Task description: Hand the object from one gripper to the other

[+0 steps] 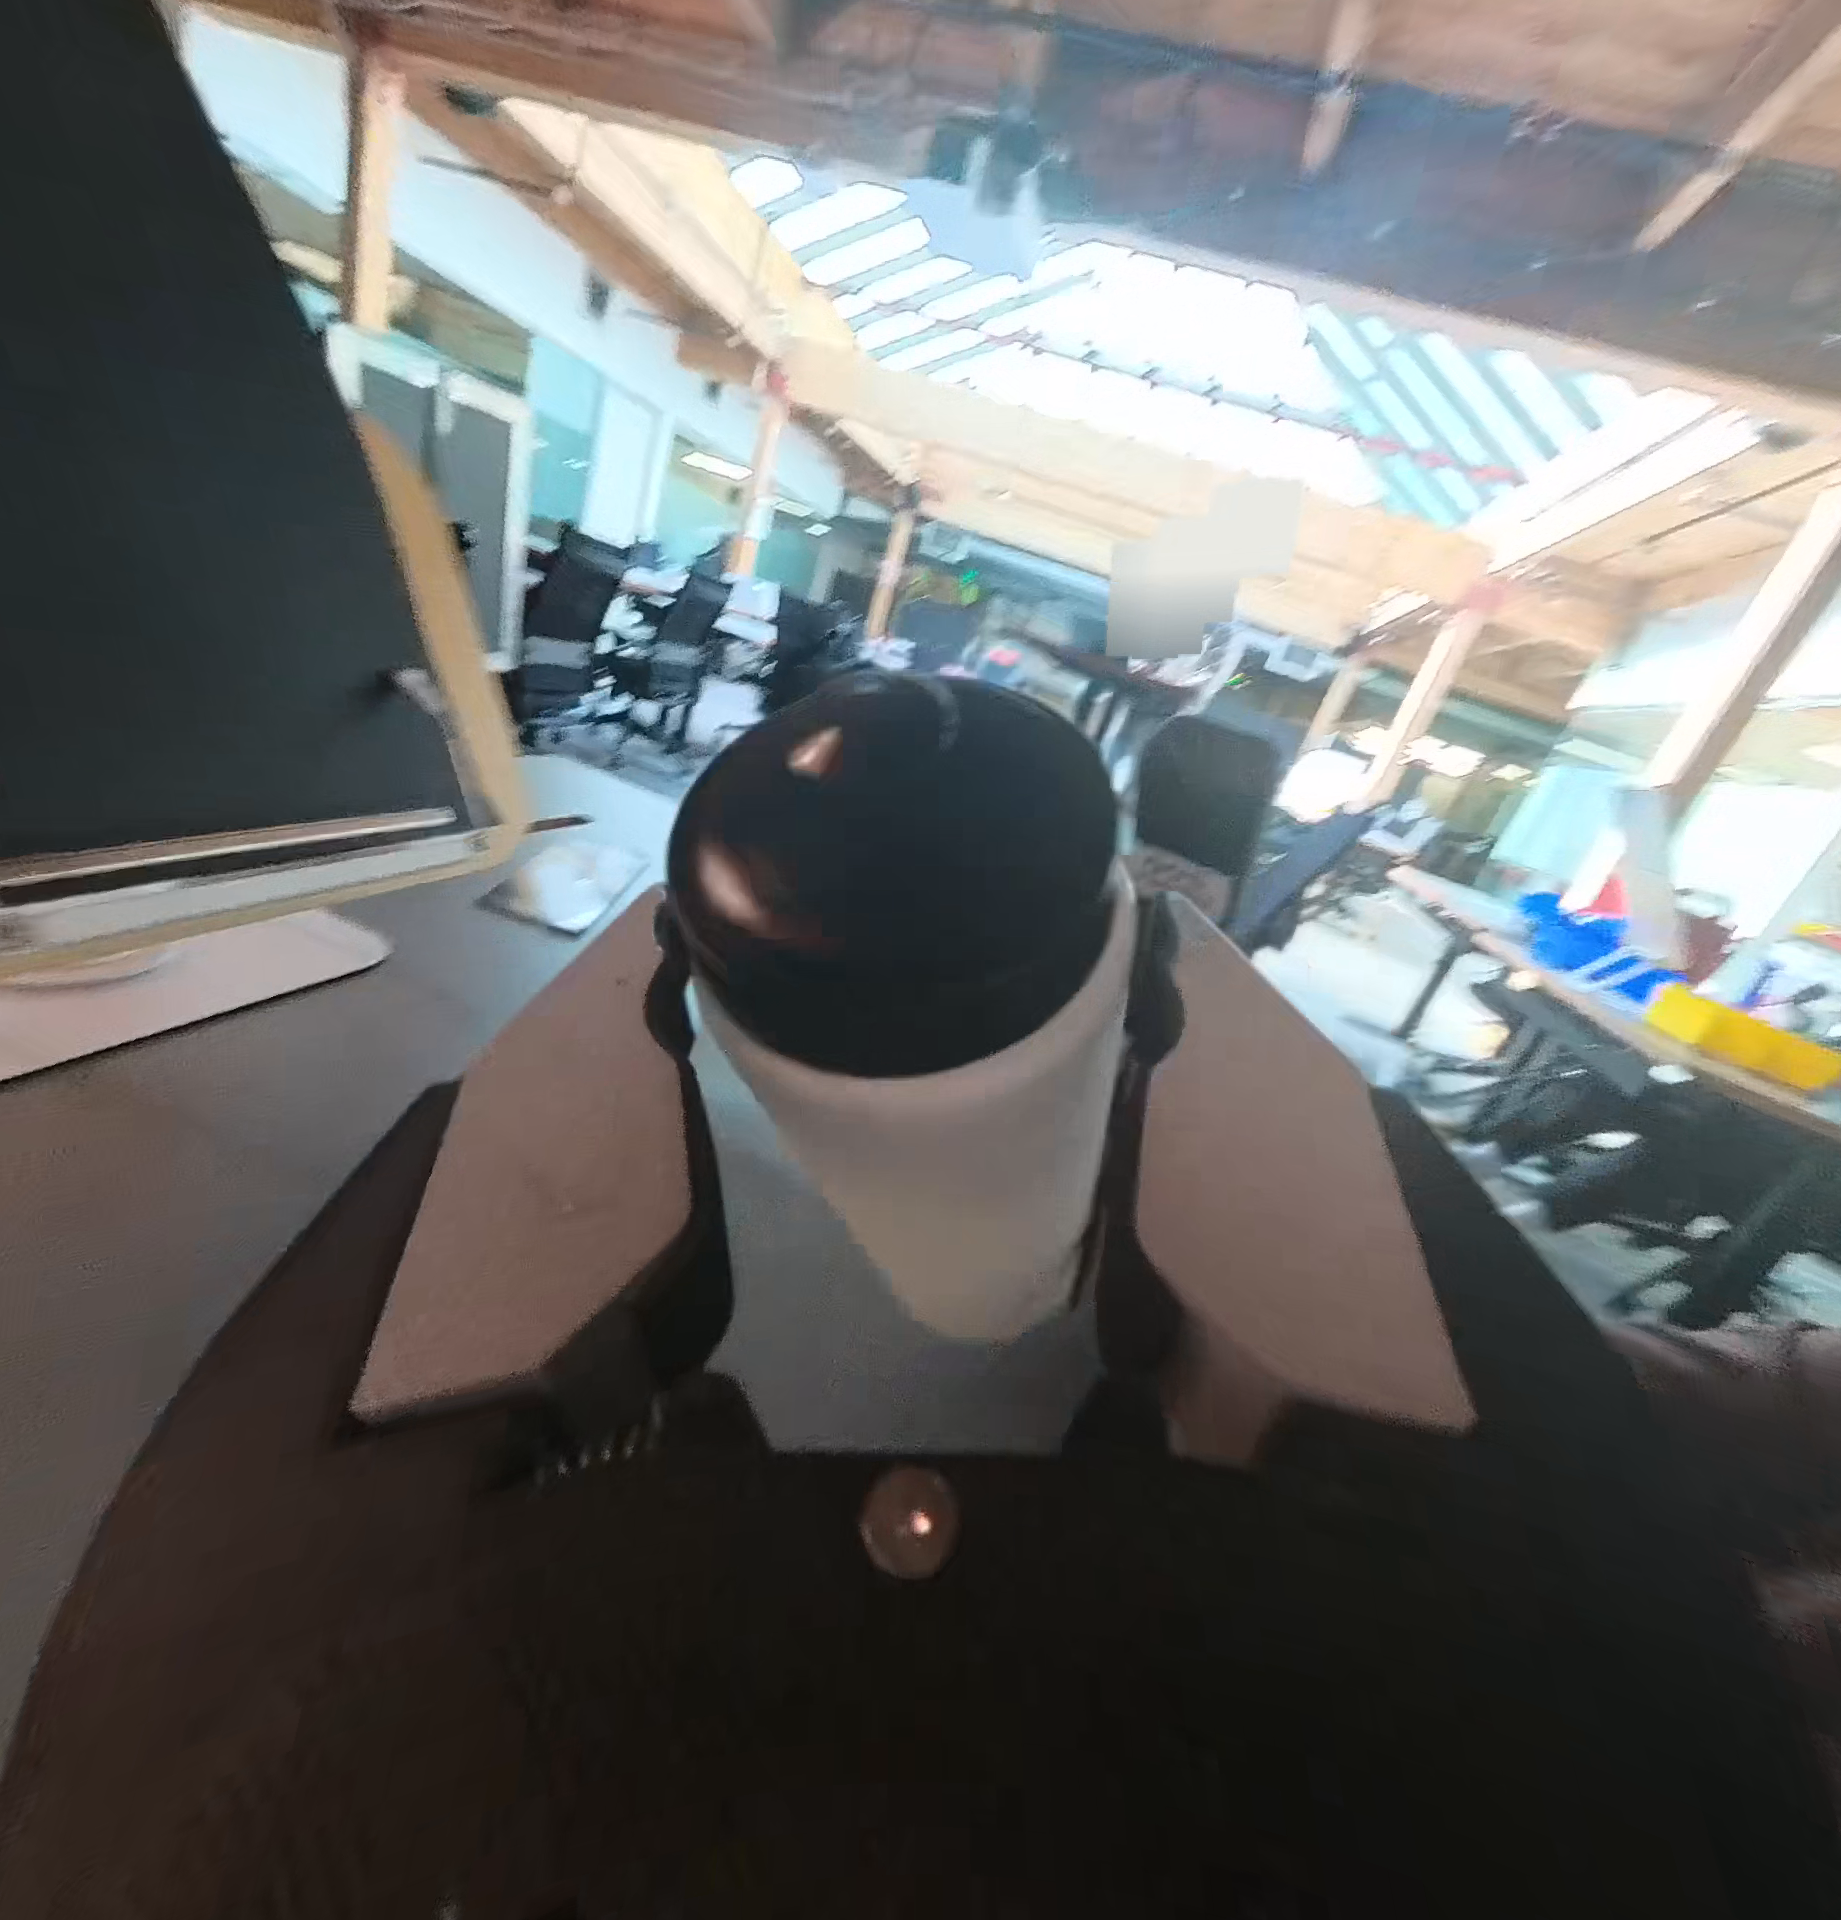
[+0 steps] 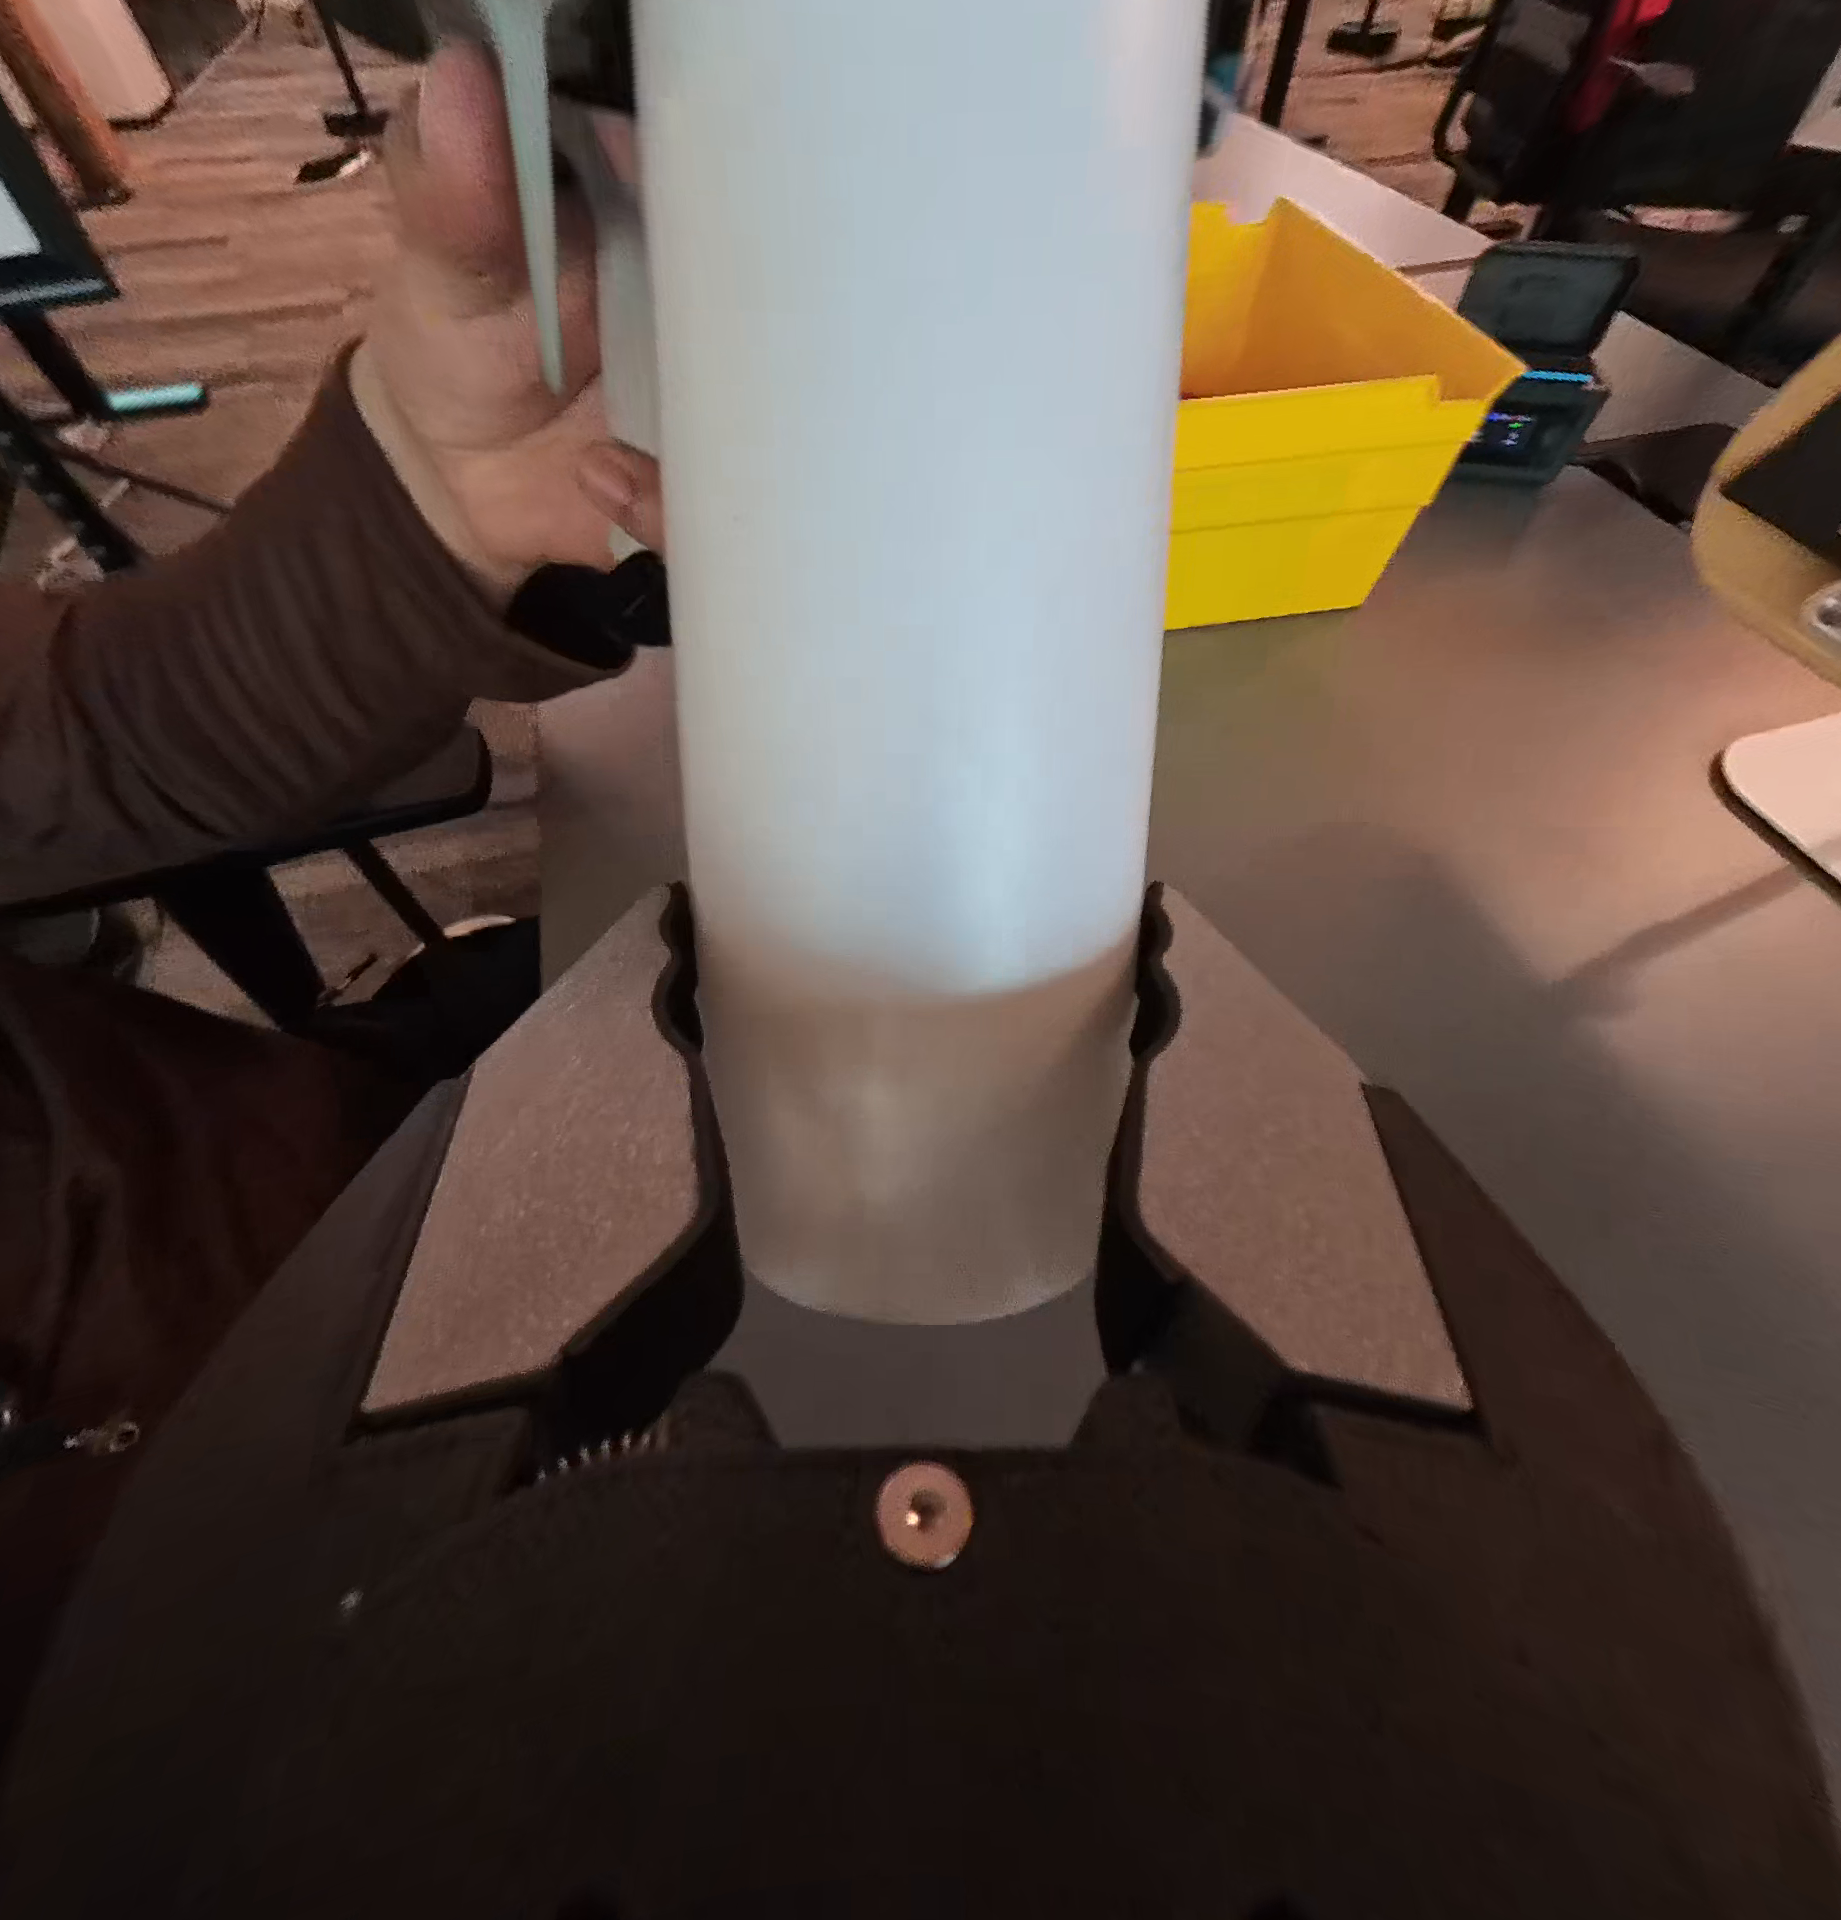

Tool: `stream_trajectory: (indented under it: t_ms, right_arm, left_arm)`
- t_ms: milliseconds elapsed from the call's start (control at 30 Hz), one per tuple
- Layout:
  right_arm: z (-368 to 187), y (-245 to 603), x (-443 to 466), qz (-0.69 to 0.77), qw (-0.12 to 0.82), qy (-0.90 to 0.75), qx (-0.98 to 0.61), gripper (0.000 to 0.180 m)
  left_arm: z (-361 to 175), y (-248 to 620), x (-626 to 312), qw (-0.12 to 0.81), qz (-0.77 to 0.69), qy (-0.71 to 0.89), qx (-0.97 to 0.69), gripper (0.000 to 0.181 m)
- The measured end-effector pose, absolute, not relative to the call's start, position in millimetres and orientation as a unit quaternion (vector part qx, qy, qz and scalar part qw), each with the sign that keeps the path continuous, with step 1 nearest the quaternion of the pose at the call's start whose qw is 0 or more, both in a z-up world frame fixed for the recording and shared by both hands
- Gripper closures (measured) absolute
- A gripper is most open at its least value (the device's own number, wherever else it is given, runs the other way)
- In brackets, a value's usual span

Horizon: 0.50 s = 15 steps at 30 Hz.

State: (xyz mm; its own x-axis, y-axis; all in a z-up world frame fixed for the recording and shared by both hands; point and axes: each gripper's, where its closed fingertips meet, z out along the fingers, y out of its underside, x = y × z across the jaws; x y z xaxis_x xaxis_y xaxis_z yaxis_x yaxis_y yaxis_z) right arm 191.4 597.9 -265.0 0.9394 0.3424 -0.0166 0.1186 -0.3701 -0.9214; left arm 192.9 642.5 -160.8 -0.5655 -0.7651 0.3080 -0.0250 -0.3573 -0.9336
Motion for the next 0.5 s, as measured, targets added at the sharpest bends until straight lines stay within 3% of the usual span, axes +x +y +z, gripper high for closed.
stream_trajectory:
  t_ms: [33,267,400,500]
  right_arm:
    - [-264,598,197,0.105,0.547,-0.127,-0.821,0.097]
    - [-279,600,234,0.072,0.527,-0.046,-0.845,0.098]
    - [-295,602,241,0.16,0.513,0.019,-0.843,0.098]
    - [-302,598,244,0.246,0.503,0.06,-0.826,0.098]
  left_arm:
    - [-167,650,196,0.274,-0.702,0.518,-0.405,0.089]
    - [-196,680,203,0.414,-0.524,0.61,-0.426,0.076]
    - [-221,676,210,0.472,-0.416,0.672,-0.39,0.072]
    - [-232,681,221,0.584,-0.264,0.699,-0.316,0.075]
